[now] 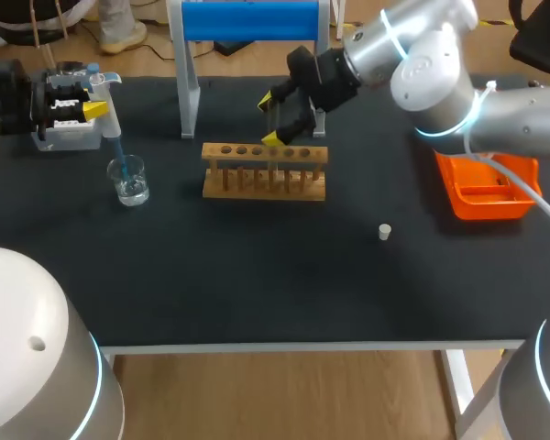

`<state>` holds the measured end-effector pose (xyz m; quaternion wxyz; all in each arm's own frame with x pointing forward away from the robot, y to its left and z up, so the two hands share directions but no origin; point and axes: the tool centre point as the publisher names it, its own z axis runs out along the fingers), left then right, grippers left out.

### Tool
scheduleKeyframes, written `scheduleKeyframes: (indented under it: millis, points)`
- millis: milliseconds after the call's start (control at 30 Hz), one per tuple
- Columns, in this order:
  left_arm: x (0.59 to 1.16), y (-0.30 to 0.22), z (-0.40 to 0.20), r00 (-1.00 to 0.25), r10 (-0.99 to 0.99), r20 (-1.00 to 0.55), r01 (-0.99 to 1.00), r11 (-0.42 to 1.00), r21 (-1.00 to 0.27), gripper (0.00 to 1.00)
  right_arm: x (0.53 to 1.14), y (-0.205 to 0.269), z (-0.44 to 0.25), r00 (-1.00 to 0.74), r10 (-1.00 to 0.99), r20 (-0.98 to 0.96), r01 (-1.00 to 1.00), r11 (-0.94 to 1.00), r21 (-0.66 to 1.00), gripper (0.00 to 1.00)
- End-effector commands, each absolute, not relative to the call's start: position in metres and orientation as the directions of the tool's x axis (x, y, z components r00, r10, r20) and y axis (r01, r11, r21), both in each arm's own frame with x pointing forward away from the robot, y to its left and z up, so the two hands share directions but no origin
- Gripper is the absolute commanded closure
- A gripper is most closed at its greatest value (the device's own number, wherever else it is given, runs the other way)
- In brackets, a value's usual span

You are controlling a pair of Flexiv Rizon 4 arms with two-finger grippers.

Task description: Invert the test tube, pick up the pipette, mount the tip to pipette, aspirate from beaker and dispense into the tube, eject the tip, return the pipette, and cap with the stopper.

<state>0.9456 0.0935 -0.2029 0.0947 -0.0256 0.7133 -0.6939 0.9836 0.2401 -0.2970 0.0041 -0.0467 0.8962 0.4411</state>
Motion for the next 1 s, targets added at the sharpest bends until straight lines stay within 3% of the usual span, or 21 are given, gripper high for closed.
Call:
scheduleKeyframes:
  millis: [33, 1000]
  points:
    - [0.9454, 0.0939, -0.2022, -0.981, -0.167, -0.1, 0.095, 0.037, -0.995, 1.0, 0.9808, 0.2383, -0.2957, -0.996, -0.076, -0.05, -0.086, 0.609, 0.788, 0.0]
    - [0.9423, 0.0888, -0.1944, -0.98, -0.17, -0.104, 0.097, 0.045, -0.994, 1.0, 0.9808, 0.2383, -0.2957, -0.996, -0.076, -0.05, -0.086, 0.609, 0.788, 0.0]
